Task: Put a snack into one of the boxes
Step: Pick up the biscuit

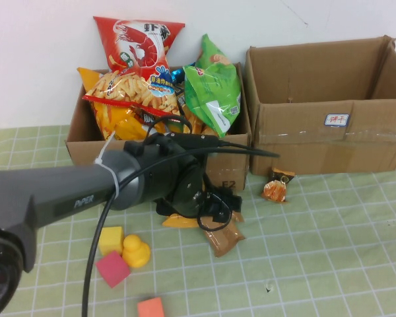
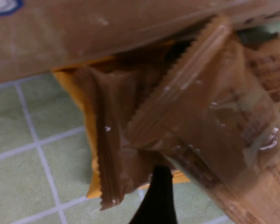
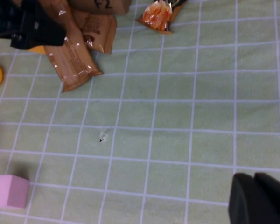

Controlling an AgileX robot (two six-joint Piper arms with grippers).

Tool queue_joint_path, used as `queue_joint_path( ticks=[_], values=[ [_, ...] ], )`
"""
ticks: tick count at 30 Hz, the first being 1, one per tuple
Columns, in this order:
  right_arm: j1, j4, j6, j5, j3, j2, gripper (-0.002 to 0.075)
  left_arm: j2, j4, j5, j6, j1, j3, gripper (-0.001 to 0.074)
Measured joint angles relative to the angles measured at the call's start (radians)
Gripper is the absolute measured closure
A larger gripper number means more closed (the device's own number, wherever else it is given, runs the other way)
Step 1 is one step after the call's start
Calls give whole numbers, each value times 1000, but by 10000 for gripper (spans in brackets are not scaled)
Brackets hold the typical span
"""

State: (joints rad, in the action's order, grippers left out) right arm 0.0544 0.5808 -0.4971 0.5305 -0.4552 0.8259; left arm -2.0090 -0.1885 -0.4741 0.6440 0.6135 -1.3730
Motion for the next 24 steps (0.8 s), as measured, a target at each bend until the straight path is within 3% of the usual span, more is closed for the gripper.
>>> queue_joint_path(
  ticks=[18, 21, 24],
  values=[
    [0, 2, -6, 0, 0, 4, 728, -58, -9, 59, 132, 0, -4, 195],
    [0, 2, -11, 0, 0, 4, 728, -58, -9, 71, 132, 0, -4, 237],
    [0, 4, -14, 0, 0, 4, 728, -61, -7, 77, 134, 0, -4, 332]
  ],
)
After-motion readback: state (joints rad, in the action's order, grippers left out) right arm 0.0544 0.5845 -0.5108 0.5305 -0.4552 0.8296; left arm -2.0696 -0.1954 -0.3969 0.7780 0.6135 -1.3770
